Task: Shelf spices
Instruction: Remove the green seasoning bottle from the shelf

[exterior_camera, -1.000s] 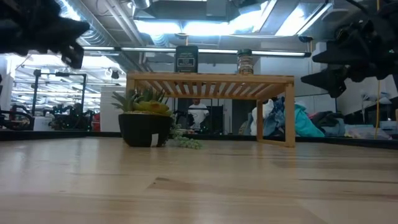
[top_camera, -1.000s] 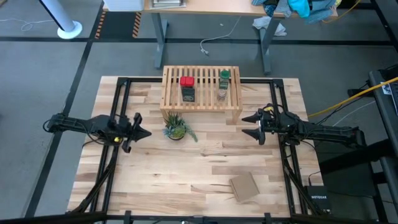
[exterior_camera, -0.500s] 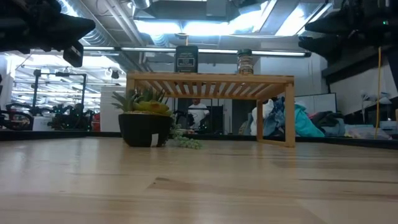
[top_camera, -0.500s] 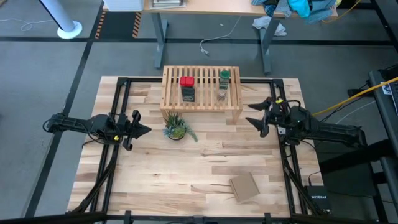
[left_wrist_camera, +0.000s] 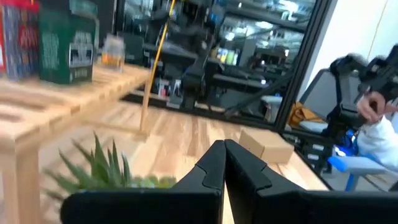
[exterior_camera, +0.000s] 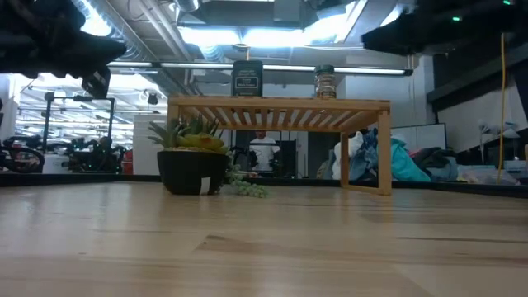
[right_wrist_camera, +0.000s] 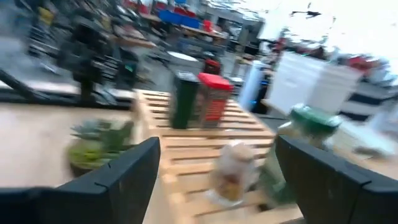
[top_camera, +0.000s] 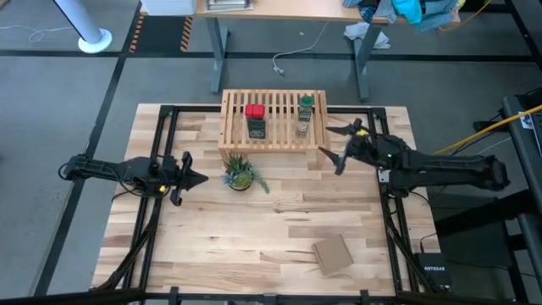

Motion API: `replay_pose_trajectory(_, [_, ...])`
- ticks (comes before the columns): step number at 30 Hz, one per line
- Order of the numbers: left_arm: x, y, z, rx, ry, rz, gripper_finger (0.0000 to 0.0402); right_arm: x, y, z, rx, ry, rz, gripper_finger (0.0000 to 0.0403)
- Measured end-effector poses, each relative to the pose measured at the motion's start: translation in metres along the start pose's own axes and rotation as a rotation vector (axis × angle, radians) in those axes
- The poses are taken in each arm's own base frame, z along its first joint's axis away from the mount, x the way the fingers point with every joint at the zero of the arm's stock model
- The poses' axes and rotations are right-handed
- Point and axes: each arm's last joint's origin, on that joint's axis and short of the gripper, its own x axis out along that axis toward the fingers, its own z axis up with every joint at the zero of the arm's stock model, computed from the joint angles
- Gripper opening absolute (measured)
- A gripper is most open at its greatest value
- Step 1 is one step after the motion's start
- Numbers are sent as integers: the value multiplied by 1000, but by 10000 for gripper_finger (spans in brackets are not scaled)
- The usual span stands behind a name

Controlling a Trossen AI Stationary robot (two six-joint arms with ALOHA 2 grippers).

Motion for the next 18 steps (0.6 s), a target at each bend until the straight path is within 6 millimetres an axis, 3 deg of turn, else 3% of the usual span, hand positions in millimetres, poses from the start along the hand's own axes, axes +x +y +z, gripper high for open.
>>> replay_pose_trajectory(5, [1,0,-2,-47,25,5,0,27,-4,17,-101,80,-53,326])
replay_pose_trajectory(10, [1,0,-3,-43,31,4,0,48,-27,26,-160,219,-168,326])
replay_pose_trajectory(14, [1,0,-3,-46,31,3,0,48,-43,41,-163,274,-183,326])
replay_pose_trajectory(18, [1,0,-3,-51,32,3,0,36,-56,50,-178,385,-170,326])
